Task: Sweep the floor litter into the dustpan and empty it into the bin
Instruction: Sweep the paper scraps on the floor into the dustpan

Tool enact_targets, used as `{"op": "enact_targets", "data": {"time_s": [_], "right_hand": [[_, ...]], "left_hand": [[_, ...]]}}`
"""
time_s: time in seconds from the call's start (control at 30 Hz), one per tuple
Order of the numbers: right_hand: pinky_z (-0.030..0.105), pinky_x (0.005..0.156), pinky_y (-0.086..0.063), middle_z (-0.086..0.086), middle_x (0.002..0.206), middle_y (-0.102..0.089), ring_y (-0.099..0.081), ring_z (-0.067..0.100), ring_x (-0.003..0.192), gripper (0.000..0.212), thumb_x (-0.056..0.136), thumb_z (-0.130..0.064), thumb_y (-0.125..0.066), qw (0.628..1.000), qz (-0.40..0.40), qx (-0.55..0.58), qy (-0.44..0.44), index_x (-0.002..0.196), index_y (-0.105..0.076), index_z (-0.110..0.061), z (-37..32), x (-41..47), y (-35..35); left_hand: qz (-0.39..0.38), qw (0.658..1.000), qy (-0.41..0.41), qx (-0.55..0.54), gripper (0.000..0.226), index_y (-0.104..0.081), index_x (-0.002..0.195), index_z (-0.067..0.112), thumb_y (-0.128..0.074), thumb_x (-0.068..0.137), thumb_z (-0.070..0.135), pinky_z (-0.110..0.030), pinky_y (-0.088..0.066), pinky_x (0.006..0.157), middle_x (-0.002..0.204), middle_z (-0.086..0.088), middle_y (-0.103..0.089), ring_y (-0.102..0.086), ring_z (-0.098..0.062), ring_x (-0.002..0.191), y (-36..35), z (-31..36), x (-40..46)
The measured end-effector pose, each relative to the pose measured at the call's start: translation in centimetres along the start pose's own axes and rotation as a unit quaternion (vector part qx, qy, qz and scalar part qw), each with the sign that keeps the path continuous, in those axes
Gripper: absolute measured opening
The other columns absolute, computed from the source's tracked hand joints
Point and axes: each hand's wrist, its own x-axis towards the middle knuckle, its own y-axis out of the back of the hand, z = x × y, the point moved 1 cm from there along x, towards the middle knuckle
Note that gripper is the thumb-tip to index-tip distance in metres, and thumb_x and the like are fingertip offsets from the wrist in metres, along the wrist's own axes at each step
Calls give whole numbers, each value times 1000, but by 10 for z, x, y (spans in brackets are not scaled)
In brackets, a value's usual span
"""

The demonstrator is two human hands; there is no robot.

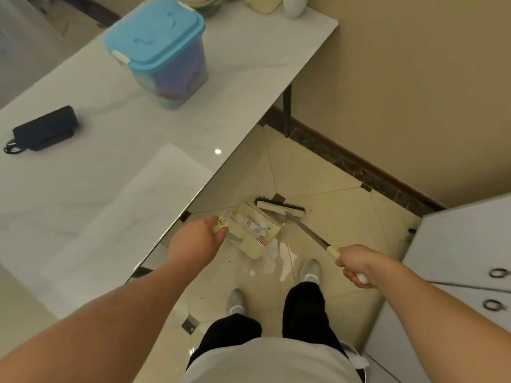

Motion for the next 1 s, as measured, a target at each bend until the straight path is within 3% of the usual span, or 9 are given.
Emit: {"op": "enact_targets", "data": {"time_s": [0.13, 0.23, 0.33, 0.47, 0.57, 0.7, 0.8, 1.0], "right_hand": [[12, 36, -35, 7, 59, -56, -38, 6, 35, 22, 98, -17, -60, 989, -19, 145, 5, 119, -63, -18, 58, -34, 17], [11, 34, -35, 8, 63, -57, -36, 5, 34, 29, 98, -16, -61, 971, -18, 237, 16, 123, -61, -30, 101, -47, 33], [11, 30, -34, 8, 69, -54, -36, 4, 30, 26, 101, -15, -56, 958, 6, 286, 38, 121, -56, -31, 110, -42, 44], [13, 31, -37, 6, 71, -50, -43, 8, 35, 10, 100, -16, -55, 952, 43, 302, 40, 110, -58, -15, 84, 2, 46], [15, 31, -41, 3, 76, -49, -48, 12, 56, 7, 98, -9, -51, 962, 14, 267, 53, 95, -53, -15, 69, 45, 27], [16, 30, -43, 4, 78, -50, -49, 14, 60, 10, 98, -6, -48, 975, -43, 214, 37, 92, -50, -14, 84, 45, -26], [16, 34, -44, 8, 78, -54, -50, 13, 56, 8, 98, -7, -52, 959, -74, 271, -30, 96, -59, -8, 113, 21, -45], [12, 34, -36, 6, 66, -54, -40, 5, 32, 5, 99, -17, -59, 936, -68, 343, 41, 95, -59, -21, 155, -1, 15]], "left_hand": [[-6, 999, -31, 27, 38, -66, 109, 28, -44, 99, 57, -33, -52, 63, 82, -1, -68, -66, -27, 79, 7, -13, -14], [-4, 999, -40, 37, 35, -67, 112, 30, -46, 99, 55, -32, -53, 63, 81, 0, -68, -65, -26, 77, 9, -13, -24], [-6, 998, -37, 43, 33, -65, 115, 32, -47, 99, 55, -34, -56, 61, 74, 4, -65, -64, -22, 69, 2, -5, -35], [-16, 998, -42, 52, 31, -61, 108, 33, -44, 99, 58, -30, -53, 48, 64, 6, -61, -61, -13, 53, -7, 3, -51], [-7, 995, -46, 89, 23, -52, 98, 36, -42, 100, 57, -20, -40, 39, 60, 7, -60, -58, -6, 44, -20, 19, -63], [0, 993, -38, 110, 26, -59, 99, 31, -46, 102, 52, -21, -34, 41, 62, 8, -58, -56, -6, 49, -33, 45, -76], [-10, 994, -34, 102, 27, -63, 107, 28, -47, 102, 49, -24, -35, 42, 63, 7, -58, -56, -9, 53, -41, 60, -86], [-28, 994, -52, 86, 28, -63, 109, 30, -46, 101, 52, -25, -43, 44, 64, 6, -61, -59, -10, 54, -48, 73, -97]]}}
